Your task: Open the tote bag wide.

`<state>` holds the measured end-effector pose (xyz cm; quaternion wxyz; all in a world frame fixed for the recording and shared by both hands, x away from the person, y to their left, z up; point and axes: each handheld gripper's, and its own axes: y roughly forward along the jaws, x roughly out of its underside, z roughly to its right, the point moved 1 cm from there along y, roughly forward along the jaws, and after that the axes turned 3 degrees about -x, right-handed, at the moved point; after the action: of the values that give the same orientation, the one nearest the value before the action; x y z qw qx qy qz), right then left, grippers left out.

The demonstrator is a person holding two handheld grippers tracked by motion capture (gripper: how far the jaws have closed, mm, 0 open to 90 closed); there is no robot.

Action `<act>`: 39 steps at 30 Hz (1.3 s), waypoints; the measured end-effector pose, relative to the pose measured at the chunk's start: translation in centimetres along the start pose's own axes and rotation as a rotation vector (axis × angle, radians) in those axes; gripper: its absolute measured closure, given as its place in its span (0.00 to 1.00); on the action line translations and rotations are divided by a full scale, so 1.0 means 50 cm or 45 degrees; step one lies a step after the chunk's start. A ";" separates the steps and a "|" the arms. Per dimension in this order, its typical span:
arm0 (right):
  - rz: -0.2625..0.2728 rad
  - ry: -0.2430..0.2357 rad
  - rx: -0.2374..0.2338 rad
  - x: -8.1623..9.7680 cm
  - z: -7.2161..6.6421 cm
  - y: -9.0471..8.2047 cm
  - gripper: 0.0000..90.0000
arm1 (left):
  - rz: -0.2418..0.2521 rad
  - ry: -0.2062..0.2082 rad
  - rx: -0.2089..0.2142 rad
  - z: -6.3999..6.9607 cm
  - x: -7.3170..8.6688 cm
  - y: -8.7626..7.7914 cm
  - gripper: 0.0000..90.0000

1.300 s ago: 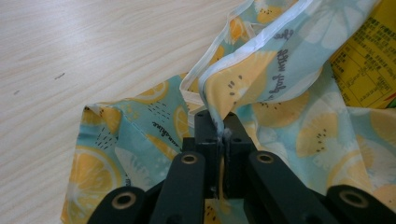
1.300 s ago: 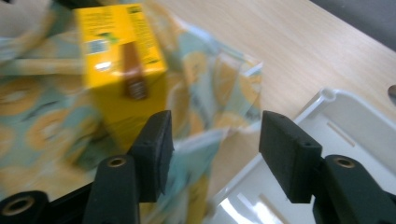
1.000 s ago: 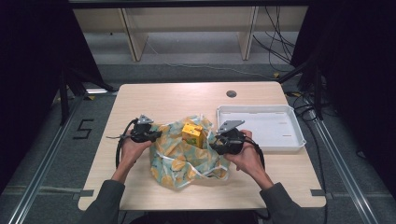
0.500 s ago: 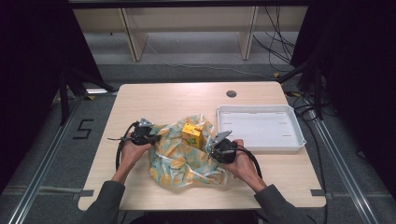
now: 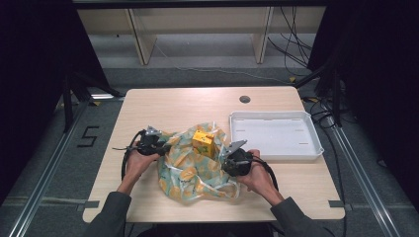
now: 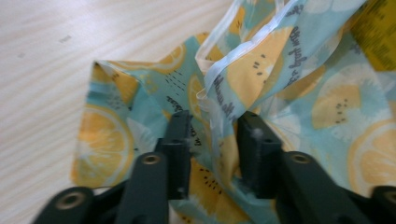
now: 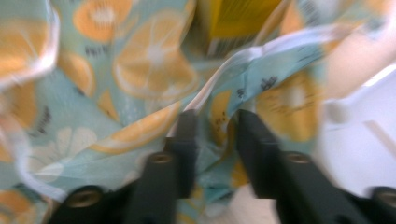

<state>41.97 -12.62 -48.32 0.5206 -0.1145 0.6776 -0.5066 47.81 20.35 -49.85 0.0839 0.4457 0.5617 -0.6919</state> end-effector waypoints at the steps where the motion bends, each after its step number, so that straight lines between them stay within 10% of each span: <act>1: 0.018 -0.007 0.004 -0.004 0.003 -0.016 0.64 | 0.000 -0.006 -0.011 0.000 -0.003 -0.008 0.59; 12: 0.264 0.037 -0.083 -0.030 0.028 -0.110 0.47 | 0.191 -0.081 -0.041 0.035 -0.015 -0.141 0.34; 28: 0.348 -0.024 -0.094 -0.076 0.043 -0.106 0.41 | 0.163 -0.052 0.014 0.126 0.136 -0.239 0.30; 39: 0.338 -0.063 -0.150 -0.116 0.053 -0.070 0.33 | 0.091 -0.031 0.029 0.167 0.213 -0.250 0.24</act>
<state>45.36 -11.79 -41.91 0.5919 -0.0668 0.7024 -0.3896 29.46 21.77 -48.88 0.1103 0.4580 0.5363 -0.7003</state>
